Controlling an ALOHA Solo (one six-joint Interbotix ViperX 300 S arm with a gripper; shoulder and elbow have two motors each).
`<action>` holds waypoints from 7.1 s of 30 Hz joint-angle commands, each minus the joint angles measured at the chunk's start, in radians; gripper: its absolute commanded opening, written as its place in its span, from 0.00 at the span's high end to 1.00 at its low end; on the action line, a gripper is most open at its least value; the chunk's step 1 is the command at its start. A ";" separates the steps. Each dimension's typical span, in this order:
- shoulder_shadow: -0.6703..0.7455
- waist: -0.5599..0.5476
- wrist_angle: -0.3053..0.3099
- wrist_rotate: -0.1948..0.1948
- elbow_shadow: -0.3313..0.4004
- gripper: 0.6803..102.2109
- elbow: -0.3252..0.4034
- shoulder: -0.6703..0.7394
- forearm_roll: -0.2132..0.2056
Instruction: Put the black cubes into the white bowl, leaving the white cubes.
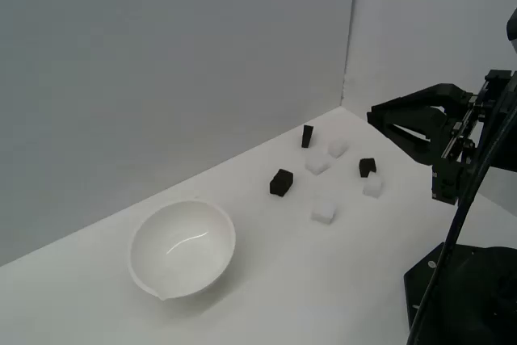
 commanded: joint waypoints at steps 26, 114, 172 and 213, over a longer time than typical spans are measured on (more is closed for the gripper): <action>0.439 0.083 0.072 -0.014 -0.034 0.97 -0.029 0.439 -0.002; -1.220 0.397 0.229 -0.017 -0.400 0.02 -0.396 -1.221 0.186; -0.747 -0.193 0.307 -0.227 -0.439 0.98 -0.434 -0.747 0.043; -1.170 -0.620 0.071 -0.290 -0.627 0.58 -0.623 -1.169 0.009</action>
